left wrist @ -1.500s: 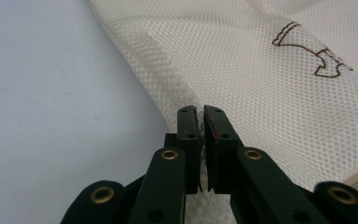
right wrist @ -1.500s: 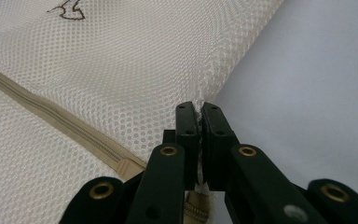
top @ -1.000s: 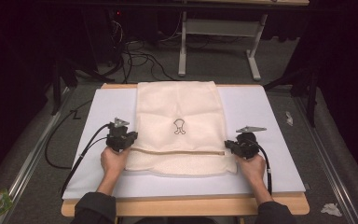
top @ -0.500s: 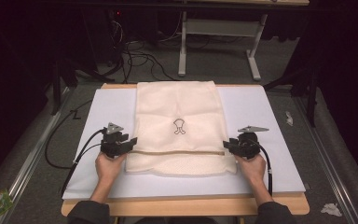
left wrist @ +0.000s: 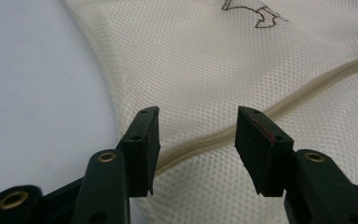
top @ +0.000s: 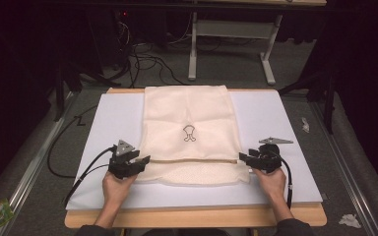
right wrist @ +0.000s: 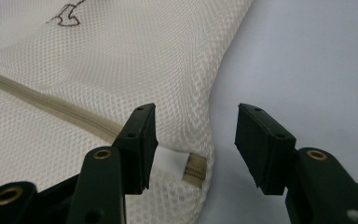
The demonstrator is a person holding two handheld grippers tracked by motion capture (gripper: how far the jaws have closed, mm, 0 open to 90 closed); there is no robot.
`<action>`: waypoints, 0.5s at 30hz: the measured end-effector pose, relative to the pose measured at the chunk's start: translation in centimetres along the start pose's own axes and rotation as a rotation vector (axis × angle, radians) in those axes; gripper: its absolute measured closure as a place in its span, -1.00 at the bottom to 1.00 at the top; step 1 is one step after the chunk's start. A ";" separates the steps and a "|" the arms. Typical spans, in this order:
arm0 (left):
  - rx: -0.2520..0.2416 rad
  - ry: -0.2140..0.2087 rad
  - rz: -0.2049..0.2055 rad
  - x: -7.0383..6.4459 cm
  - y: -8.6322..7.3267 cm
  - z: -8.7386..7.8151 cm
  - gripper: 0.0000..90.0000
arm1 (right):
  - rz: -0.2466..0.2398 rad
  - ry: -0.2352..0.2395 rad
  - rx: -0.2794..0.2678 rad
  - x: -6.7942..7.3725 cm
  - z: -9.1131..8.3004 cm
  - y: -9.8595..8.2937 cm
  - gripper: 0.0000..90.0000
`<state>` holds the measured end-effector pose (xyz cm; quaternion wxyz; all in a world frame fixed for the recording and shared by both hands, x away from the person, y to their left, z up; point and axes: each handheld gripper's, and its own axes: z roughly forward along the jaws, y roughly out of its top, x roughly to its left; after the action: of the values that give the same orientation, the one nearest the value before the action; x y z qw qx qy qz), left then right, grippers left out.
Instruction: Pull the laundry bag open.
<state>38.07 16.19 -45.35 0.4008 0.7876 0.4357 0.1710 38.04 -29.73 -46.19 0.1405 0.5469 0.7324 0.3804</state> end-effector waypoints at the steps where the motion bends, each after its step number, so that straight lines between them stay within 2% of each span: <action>1: 0.014 -0.006 0.006 -0.6 -0.4 0.3 0.11 | 0.001 0.002 0.009 0.1 0.0 -0.2 0.09; 9: 0.049 -0.020 0.027 -1.9 -1.4 1.4 0.10 | 0.044 0.022 0.024 0.2 0.2 -0.1 0.10; 15: 0.064 -0.012 0.038 -1.9 -1.5 1.6 0.10 | 0.037 0.003 0.062 0.7 1.2 1.2 0.02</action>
<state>37.13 14.29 -47.37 0.3749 0.8091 0.4235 0.1597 39.35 -28.43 -46.00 0.1154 0.5640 0.7338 0.3608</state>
